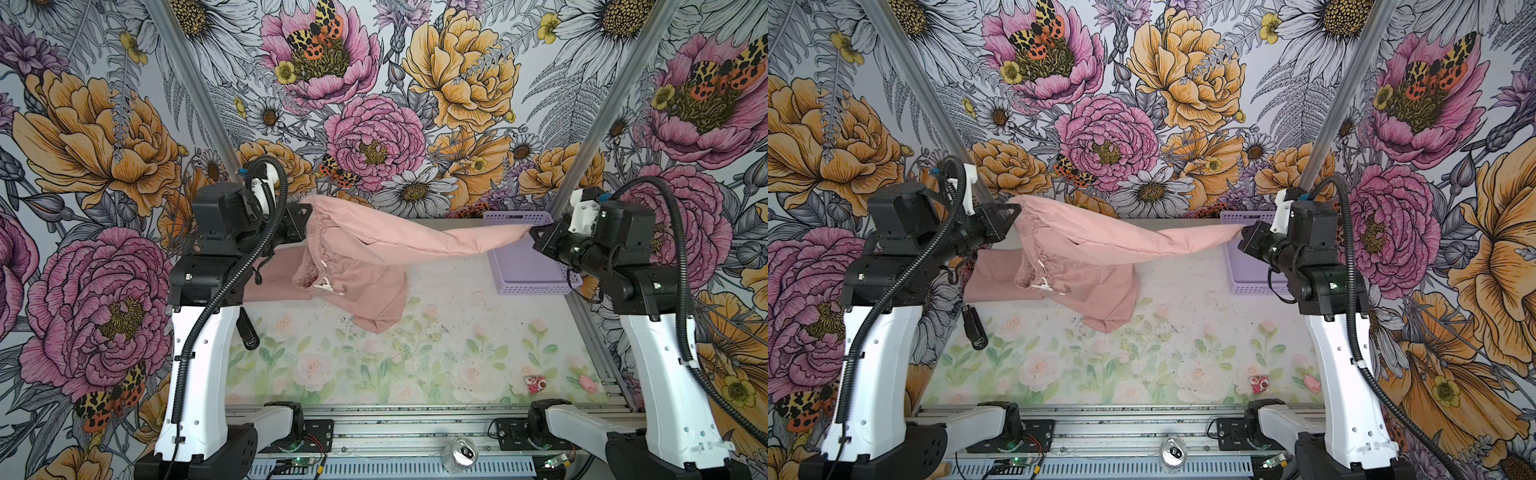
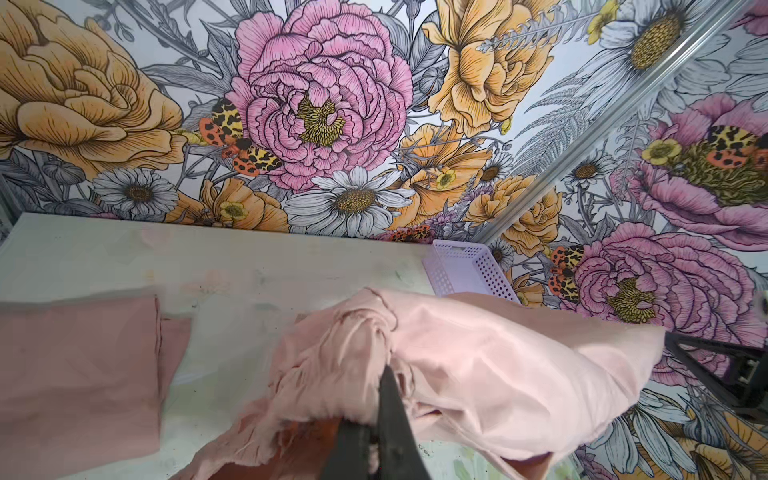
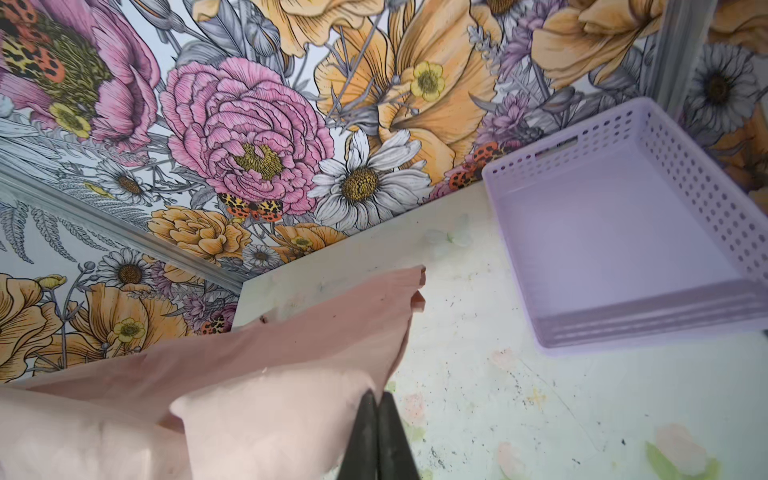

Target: Fold and stack the mixed laundry pile

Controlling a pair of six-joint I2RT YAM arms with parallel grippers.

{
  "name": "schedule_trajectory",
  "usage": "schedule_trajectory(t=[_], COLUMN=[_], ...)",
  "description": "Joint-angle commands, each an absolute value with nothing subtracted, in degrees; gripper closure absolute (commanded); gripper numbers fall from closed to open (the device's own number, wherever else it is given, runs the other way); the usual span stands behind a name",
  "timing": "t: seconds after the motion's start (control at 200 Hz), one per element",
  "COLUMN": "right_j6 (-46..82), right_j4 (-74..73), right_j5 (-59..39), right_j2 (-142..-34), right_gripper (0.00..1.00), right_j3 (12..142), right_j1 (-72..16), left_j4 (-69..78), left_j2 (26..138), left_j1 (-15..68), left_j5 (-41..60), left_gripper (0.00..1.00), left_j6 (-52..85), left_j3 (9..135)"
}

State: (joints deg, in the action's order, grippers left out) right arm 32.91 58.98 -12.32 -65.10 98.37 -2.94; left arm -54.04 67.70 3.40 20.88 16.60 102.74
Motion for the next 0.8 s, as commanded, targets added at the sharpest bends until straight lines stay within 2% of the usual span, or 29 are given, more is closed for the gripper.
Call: schedule_trajectory(t=[0.0,0.195,0.32,0.41,0.57,0.685,0.795], right_j6=[29.85,28.03,25.67,24.95,28.45,30.53,32.12], right_j4=[65.09,76.24,82.69,81.23,67.25,57.00,49.86], right_j5=[-12.21,-13.15,-9.23,-7.24,-14.13,-16.34,-17.89], right_j2=[-63.95,-67.71,-70.96,-71.81,-73.91,-80.84,-91.59], right_gripper=[1.00,1.00,1.00,1.00,1.00,1.00,1.00], right_j3=[106.58,123.93,128.31,121.21,101.21,93.88,93.81], right_j1=[-2.04,-1.85,-1.76,-1.38,0.80,1.72,1.87], left_j4=[-54.50,-56.95,-57.74,-57.10,-50.72,-43.23,-39.42], left_j2=[64.89,60.31,58.75,60.37,68.73,78.75,91.98], left_j1=[3.23,2.94,2.47,1.31,-0.70,-2.72,-3.73], left_j5=[20.61,19.17,17.76,18.04,22.64,26.50,28.89], left_gripper=[1.00,1.00,1.00,1.00,1.00,1.00,1.00], left_j6=[18.33,21.68,23.75,24.85,26.22,26.40,25.60], left_j3=[104.59,107.16,102.58,97.28,88.24,84.31,86.54])
